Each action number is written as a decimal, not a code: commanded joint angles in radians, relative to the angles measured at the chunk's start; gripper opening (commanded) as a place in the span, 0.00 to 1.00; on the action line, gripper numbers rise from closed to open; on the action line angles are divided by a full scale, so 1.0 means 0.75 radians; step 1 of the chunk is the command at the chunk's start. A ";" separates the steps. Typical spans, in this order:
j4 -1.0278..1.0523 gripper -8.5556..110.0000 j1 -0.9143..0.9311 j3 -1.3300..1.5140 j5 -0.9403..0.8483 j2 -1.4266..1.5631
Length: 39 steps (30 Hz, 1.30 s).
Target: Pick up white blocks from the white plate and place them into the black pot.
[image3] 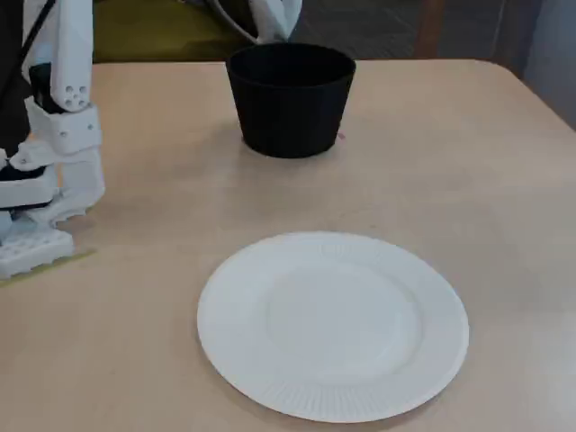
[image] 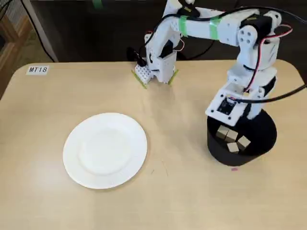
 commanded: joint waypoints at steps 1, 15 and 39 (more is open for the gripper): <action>-0.084 0.05 0.117 -0.059 0.049 0.329; -0.661 0.05 0.773 1.021 0.250 1.749; -0.773 0.05 0.804 2.651 0.149 2.465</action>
